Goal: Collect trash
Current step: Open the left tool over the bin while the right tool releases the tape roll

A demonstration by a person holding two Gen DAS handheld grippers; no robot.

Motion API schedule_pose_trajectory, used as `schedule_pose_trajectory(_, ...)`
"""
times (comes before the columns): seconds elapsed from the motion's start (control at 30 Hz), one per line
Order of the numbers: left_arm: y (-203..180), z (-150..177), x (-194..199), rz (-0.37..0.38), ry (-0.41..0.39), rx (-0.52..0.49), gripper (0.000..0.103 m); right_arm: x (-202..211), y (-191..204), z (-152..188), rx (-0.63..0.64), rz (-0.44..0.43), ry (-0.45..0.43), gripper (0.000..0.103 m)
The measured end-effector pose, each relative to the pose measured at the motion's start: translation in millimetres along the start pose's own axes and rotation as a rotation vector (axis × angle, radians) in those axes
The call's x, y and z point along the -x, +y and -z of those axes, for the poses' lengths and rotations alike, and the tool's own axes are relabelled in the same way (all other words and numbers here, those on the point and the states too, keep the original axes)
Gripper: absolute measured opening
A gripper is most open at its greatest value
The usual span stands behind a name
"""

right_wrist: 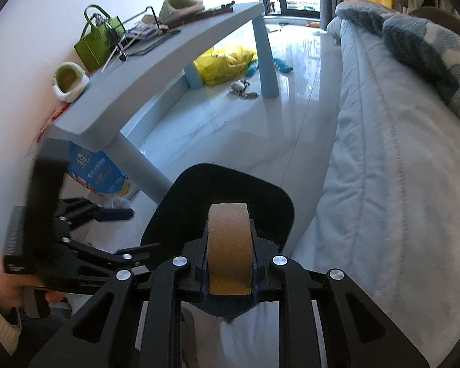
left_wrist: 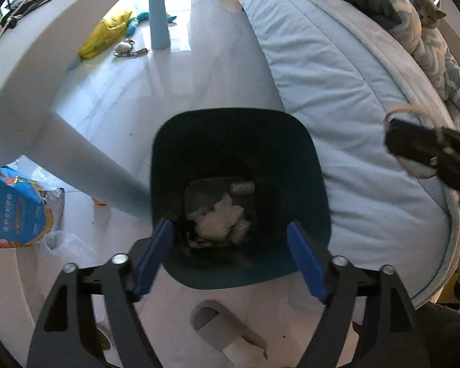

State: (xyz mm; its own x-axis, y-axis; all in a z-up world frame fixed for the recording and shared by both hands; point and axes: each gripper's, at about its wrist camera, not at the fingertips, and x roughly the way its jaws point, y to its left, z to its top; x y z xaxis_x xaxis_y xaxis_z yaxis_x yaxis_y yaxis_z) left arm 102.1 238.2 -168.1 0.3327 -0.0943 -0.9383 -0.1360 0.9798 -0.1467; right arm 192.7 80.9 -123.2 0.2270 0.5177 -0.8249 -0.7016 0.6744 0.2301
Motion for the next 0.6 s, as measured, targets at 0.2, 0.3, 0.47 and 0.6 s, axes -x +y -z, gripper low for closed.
schedule_pose_trajectory(0.2,13.4,-0.1,12.8,0.017,-0.05,0.029,0.088,-29.6,5.9,1.0,-0.003,0.006,0.057,0.02)
schedule_pose_trajectory(0.3,14.8,-0.2,20.8,0.036,-0.088,0.027,0.092,-44.0,7.0,3.9,-0.002,0.013,0.091,0.02)
schedule_pose_trajectory(0.47,17.4,-1.0,35.2,0.043,-0.145,0.032,0.092,-70.9,6.7,9.5,-0.01,0.028,0.155,0.021)
schedule_pose_trajectory(0.6,21.1,-2.3,51.8,0.01,-0.212,0.041,0.093,-91.7,9.2,15.0,-0.003,0.039,0.21,0.021)
